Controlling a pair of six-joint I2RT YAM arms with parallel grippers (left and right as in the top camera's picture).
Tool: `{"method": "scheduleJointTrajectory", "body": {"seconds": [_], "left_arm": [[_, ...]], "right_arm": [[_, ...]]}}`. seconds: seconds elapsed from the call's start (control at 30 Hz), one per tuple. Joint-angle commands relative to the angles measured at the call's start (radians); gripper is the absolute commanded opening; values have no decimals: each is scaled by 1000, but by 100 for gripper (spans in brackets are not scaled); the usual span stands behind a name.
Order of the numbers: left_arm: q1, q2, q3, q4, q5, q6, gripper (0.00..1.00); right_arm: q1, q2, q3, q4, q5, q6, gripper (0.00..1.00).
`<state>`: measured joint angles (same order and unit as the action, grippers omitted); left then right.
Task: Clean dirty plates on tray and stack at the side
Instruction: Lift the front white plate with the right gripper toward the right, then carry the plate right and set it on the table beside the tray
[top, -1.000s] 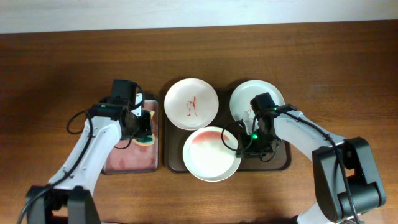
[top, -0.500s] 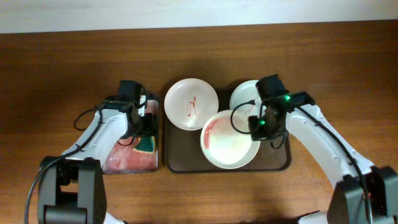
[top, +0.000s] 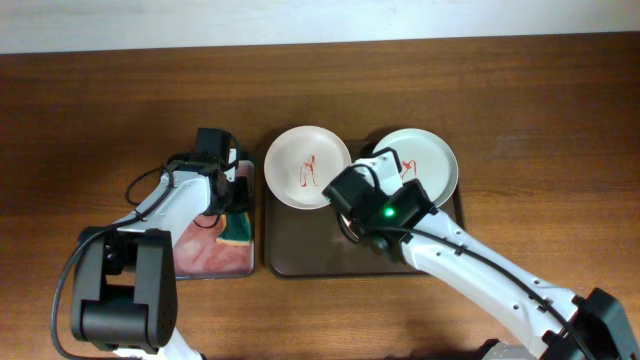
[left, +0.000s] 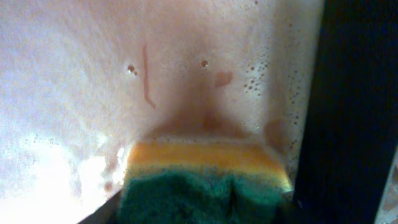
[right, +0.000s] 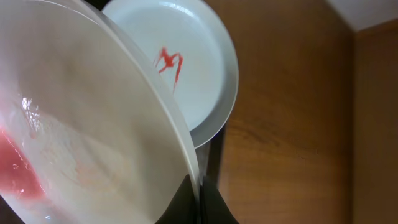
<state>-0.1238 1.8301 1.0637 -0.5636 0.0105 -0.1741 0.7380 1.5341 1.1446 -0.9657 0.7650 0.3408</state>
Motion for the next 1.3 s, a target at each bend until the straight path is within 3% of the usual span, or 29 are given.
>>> {"method": "scheduleJointTrajectory", "body": {"seconds": [0.0,0.07,0.3,0.33,0.37,0.4,0.47,0.6,0.77,0.83,0.87,0.97,1.03,1.2,1.27], "left_arm": [[3,27,-3,10,8,5,29],[2,27,-3,10,8,5,3],[3,23,76,-11,6,35,0],[3,23,104,-32,-3,35,9],[3,23,131,-59,-8,34,42],[3,23,152,-94,-7,34,69],[2,23,158,-154,-3,34,74],[2,23,150,-311,72,34,74],[2,23,52,-250,72,34,72],[2,23,25,-238,72,34,62],[2,23,18,-238,72,34,52],[2,23,16,-241,72,34,9],[2,23,16,-241,72,34,0],[2,23,16,-243,72,34,1],[2,23,16,-245,72,34,41]], "right_arm": [[31,-27,48,-15,142,58,4],[27,-37,78,-28,145,61,4],[28,-156,105,-41,192,60,4],[28,-171,105,-41,194,57,4],[28,-185,105,-41,194,57,4],[28,-188,105,-40,194,57,4],[28,-186,105,-41,192,58,4],[27,-186,105,-40,167,61,4],[-14,-186,105,-39,32,92,4],[-69,-186,105,-42,-57,95,4],[-94,-186,105,-42,-93,95,4],[-190,-187,105,-43,-165,95,4],[-254,-187,105,-50,-195,95,4],[-457,-186,105,-58,-306,95,4],[-605,-186,105,-72,-418,95,4]]}}
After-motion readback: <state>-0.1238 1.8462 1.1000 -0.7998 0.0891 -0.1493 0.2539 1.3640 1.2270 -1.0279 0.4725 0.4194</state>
